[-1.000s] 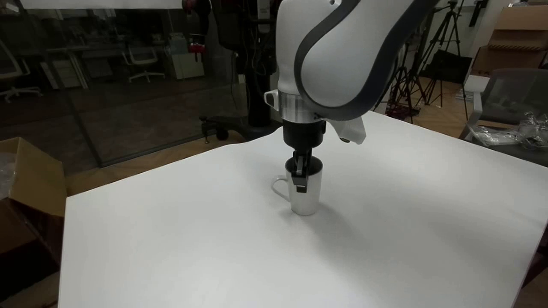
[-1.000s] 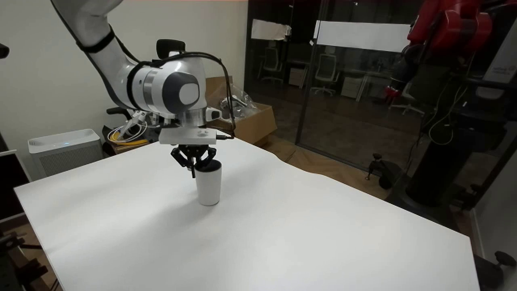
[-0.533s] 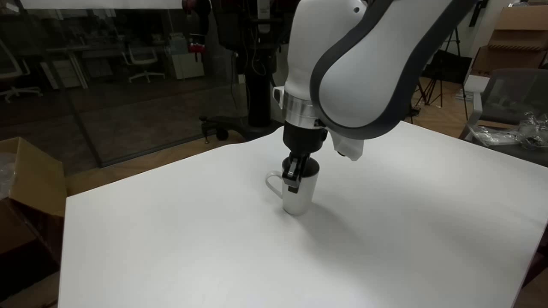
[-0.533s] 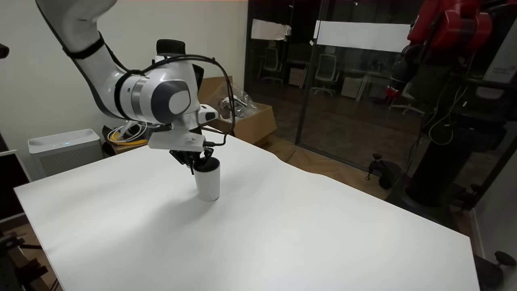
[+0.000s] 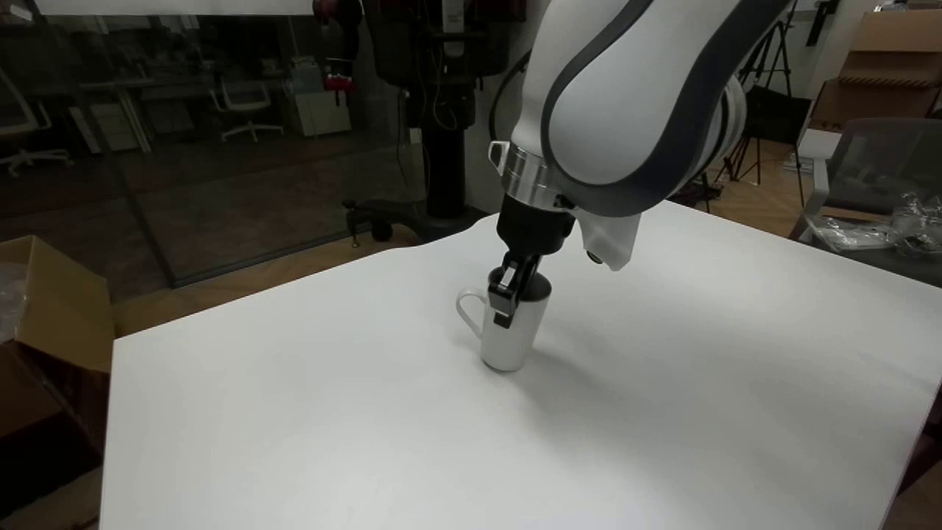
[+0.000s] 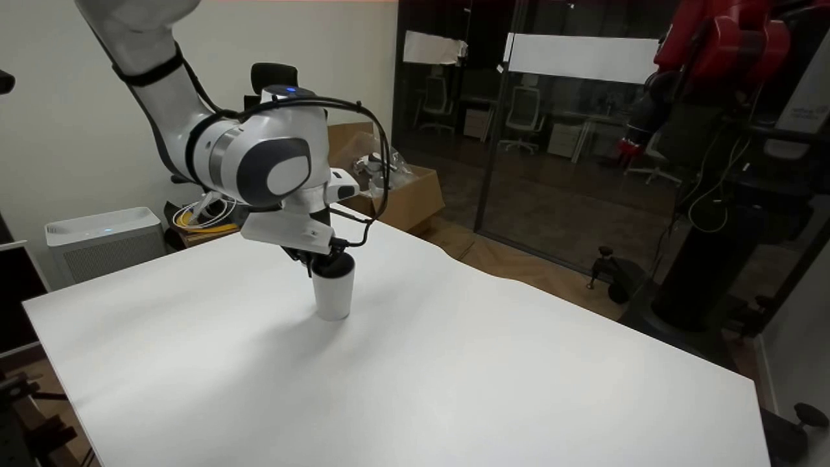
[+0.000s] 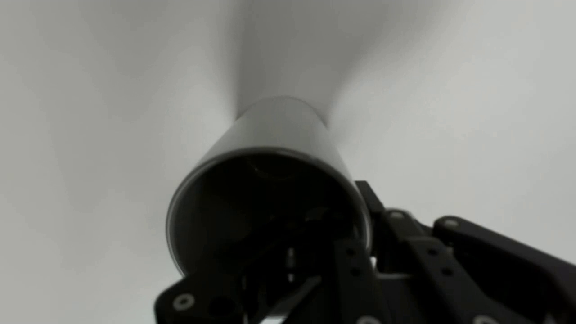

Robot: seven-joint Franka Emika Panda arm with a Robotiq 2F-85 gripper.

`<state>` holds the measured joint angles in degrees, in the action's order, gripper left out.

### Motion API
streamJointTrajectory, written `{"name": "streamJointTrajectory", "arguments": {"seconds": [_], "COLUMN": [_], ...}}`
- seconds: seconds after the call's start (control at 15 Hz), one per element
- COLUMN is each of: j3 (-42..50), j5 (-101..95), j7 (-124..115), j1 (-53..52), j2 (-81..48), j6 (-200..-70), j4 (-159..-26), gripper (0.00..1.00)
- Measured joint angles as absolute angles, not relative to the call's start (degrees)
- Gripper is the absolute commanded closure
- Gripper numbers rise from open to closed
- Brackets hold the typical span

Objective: Move the mug to the left

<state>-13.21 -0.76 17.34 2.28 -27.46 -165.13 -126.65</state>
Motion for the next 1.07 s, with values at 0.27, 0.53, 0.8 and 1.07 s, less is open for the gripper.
{"name": "streamJointTrajectory", "arguments": {"seconds": [0.27,0.53,0.8,1.07], "j3": [-14.43,-14.13,-13.91,-13.66], "j5": [0.28,0.39,1.15,1.22], "j7": [18.45,18.54,19.29,19.34], "j1": [4.13,4.27,4.27,4.25], "j2": [-27.45,-27.55,-27.91,-28.09], "j6": [-162.18,-157.66,-154.30,-152.40], "j4": [-125.78,-124.10,-122.62,-122.01], "gripper": [0.97,0.97,0.51,0.24]}}
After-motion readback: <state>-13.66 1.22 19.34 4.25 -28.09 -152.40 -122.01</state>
